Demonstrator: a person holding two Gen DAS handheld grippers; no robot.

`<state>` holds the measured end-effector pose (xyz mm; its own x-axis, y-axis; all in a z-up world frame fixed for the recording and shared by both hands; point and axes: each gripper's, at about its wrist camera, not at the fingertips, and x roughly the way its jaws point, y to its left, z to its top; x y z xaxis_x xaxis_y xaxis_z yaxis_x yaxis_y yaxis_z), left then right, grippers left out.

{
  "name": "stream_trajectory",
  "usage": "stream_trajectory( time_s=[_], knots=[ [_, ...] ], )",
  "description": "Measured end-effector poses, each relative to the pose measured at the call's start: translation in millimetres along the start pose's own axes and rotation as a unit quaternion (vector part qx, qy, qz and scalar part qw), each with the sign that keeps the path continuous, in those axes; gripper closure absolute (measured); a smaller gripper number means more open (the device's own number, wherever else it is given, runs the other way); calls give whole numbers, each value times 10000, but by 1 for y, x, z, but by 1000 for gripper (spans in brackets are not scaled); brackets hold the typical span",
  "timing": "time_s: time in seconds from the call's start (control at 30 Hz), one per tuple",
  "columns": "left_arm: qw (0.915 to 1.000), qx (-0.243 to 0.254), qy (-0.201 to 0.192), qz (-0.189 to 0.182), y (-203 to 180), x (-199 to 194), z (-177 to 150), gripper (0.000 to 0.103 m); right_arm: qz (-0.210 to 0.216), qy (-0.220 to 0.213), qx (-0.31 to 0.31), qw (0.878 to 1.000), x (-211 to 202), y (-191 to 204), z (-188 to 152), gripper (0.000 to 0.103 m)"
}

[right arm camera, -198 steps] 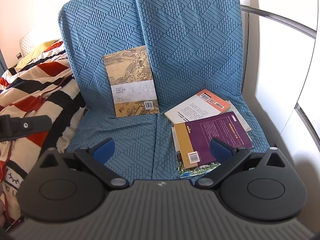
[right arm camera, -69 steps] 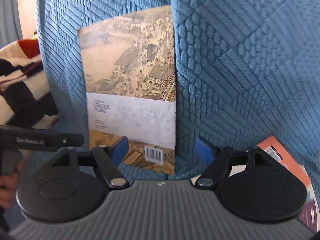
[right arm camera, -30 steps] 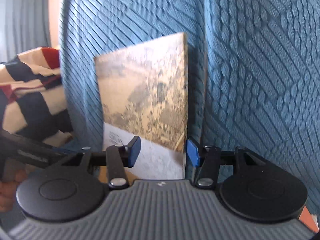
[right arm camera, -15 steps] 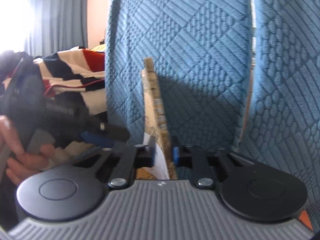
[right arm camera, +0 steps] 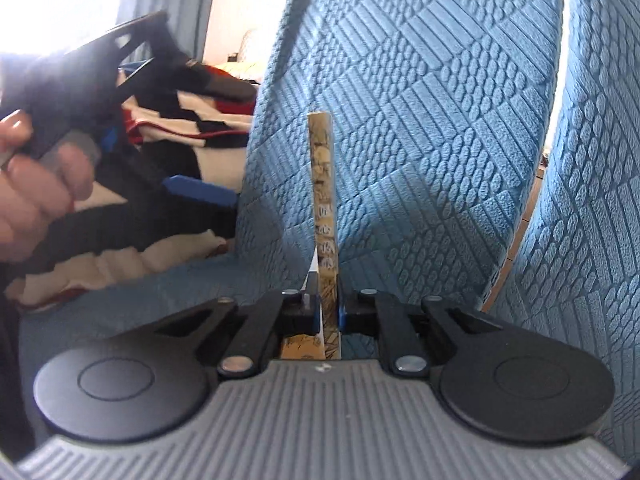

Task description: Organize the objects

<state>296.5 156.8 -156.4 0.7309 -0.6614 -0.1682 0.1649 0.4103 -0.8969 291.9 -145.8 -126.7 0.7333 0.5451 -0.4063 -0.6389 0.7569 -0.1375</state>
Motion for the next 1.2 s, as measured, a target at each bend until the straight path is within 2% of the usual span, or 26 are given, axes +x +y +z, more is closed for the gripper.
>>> stream_trajectory(
  time_s=[0.23, 0.5, 0.57, 0.63, 0.73, 0.83, 0.97, 1.0, 1.13, 1.2],
  knots=[
    [9984, -524, -55, -226, 10, -10, -4, 18, 151, 151, -464, 9987, -9, 26, -6, 92],
    [9961, -869, 150, -68, 16, -28, -30, 17, 269, 328, -878, 9952, -16, 42, -16, 91],
    [9957, -905, 207, 18, 16, -31, -35, 17, 350, 402, -981, 9937, -17, 45, -18, 90],
    [9949, -942, 286, 201, 17, -32, -40, 12, 459, 529, -1102, 9914, -17, 50, -22, 89],
    [9930, -1022, 395, 443, 21, -31, -49, 13, 494, 662, -1394, 9868, -15, 58, -29, 88],
    [9893, -1163, 510, 720, 27, -28, -56, 22, 477, 739, -1511, 9846, -17, 62, -35, 87],
    [9808, -1314, 785, 1212, 40, -18, -65, 50, 399, 826, -1548, 9837, -18, 65, -43, 86],
    [9783, -1342, 842, 1332, 43, -16, -68, 54, 351, 866, -1543, 9836, -21, 66, -45, 85],
    [9724, -1428, 947, 1583, 51, -12, -75, 83, 188, 1025, -1437, 9841, -22, 64, -50, 83],
    [9720, -1427, 984, 1584, 51, -11, -77, 84, 95, 1108, -1324, 9849, -24, 61, -50, 82]
  ],
)
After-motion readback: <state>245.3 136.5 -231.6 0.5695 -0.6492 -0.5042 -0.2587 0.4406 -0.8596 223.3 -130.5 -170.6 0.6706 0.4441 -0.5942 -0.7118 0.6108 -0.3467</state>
